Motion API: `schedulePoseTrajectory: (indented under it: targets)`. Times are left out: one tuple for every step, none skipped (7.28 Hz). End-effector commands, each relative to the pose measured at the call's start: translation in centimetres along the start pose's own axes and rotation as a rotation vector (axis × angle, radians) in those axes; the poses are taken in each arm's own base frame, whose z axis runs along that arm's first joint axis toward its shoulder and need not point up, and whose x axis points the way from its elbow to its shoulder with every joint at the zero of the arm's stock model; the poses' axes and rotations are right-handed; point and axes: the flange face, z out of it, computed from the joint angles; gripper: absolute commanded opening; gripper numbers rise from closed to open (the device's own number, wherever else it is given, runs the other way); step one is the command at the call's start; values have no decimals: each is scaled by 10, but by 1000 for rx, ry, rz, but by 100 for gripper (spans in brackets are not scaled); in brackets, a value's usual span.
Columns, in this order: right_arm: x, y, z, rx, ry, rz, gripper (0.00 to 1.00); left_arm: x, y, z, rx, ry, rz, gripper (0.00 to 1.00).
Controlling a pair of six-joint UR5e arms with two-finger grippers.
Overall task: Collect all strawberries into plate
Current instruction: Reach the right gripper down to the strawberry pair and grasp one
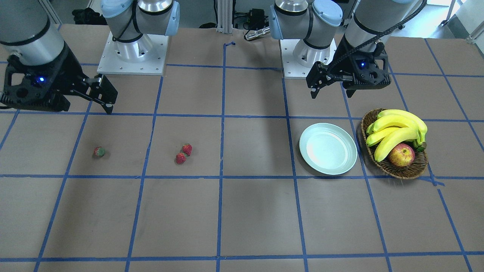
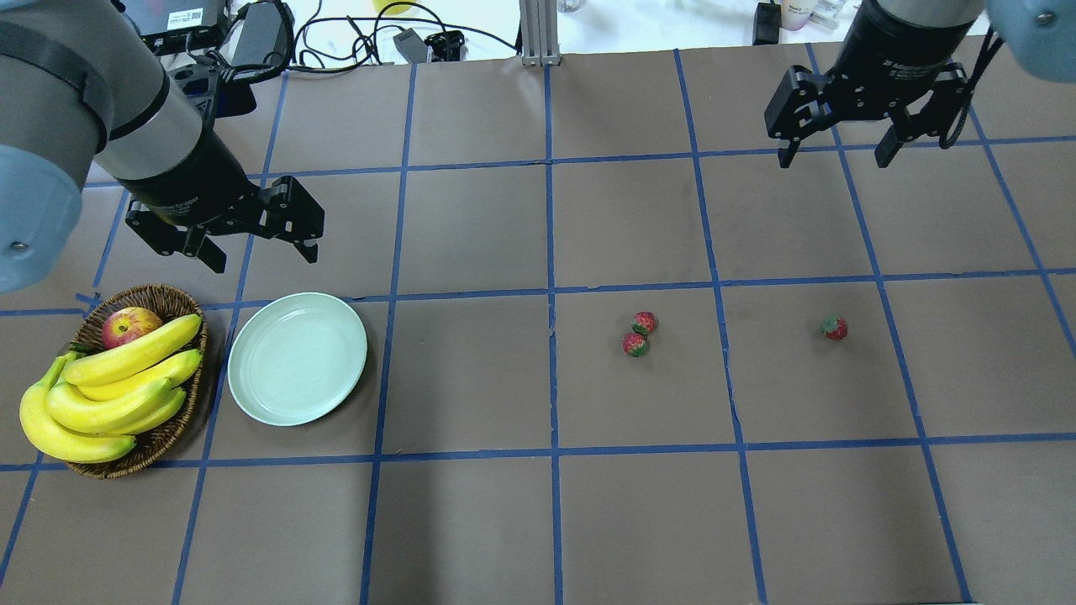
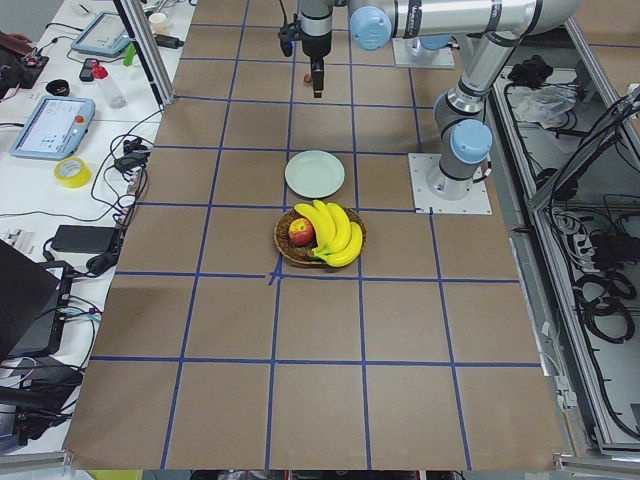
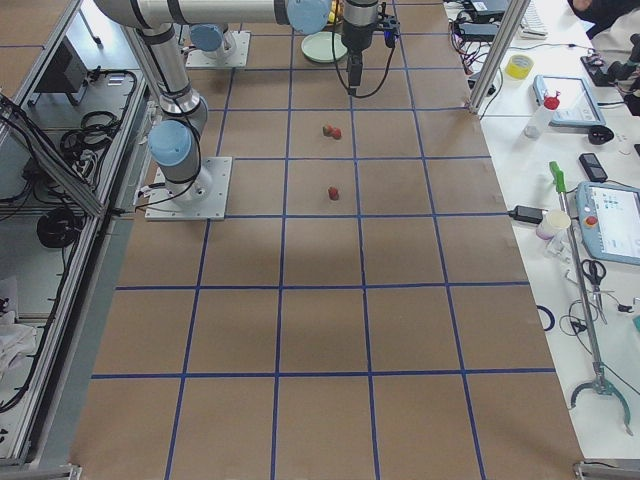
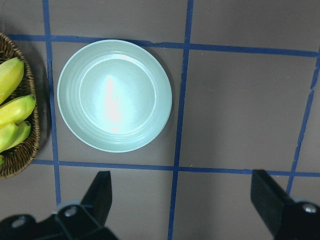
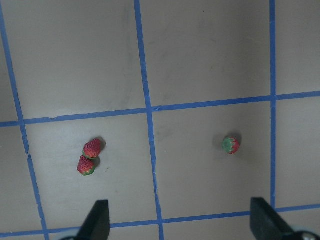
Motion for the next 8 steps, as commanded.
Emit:
schedulePoseTrajectory:
  targets:
    - [-61,0,53,-10,5,55,100,2,5,-22,11,-5,4,100]
    - [-79,6,87,-10,13,87,100,3,10,-29,23,-2,5,100]
    - [-97,21,121,34,12,86,100,3,12,-23,9,-5,21,100]
    - [-117,48,161,27,16,130,100,4,11,-21,6,4,9,100]
    - [-121,62,191,23,46,121,100,3,11,-21,6,-7,8,100]
    - [-121,65,222,17,68,115,100,3,13,-21,1,-4,10,100]
    - [-134,79,245,-4,71,110,100,3,12,-18,-8,-4,10,100]
    - [-140,86,256,-21,76,134,100,3,13,-18,-9,-3,10,100]
